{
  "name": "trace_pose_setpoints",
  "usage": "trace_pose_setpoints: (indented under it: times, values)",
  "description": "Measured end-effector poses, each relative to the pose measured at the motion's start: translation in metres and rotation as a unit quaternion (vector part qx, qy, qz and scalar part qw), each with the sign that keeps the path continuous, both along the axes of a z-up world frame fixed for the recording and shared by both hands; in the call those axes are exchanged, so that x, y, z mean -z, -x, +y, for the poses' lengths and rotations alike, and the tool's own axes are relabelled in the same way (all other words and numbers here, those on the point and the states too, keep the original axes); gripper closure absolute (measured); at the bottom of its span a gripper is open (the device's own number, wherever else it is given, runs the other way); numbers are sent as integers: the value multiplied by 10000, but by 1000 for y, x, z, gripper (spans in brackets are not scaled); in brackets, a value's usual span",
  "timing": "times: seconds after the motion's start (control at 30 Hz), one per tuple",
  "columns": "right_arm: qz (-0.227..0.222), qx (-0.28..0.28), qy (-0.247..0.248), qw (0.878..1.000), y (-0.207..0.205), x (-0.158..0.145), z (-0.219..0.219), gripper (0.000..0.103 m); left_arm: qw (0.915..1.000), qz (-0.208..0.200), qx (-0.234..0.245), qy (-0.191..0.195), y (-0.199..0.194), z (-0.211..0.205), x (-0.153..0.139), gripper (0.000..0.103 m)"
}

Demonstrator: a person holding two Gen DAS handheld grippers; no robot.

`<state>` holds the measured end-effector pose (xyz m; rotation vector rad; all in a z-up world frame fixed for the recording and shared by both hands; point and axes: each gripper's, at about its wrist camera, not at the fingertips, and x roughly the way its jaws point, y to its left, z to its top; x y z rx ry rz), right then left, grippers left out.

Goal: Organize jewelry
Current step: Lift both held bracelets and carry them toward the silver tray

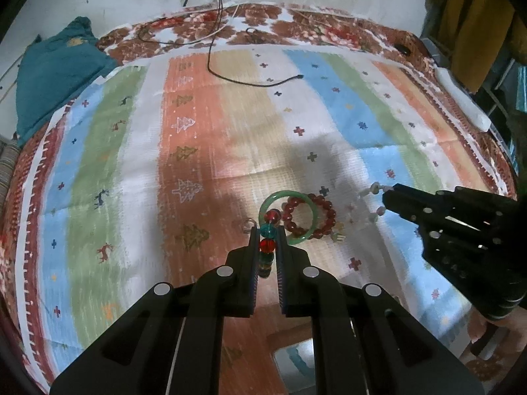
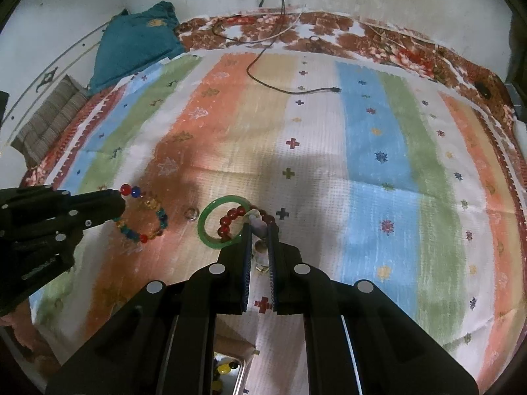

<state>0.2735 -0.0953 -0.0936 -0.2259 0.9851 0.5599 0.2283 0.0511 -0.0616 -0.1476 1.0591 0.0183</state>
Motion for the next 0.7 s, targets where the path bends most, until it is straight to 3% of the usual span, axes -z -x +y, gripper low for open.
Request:
trace_pose_setpoints:
  times: [0.7]
  values:
    - [-547,-185,-209,9981,58,-33,-13,93,9985,-522,178,62,49,-28,-29,94]
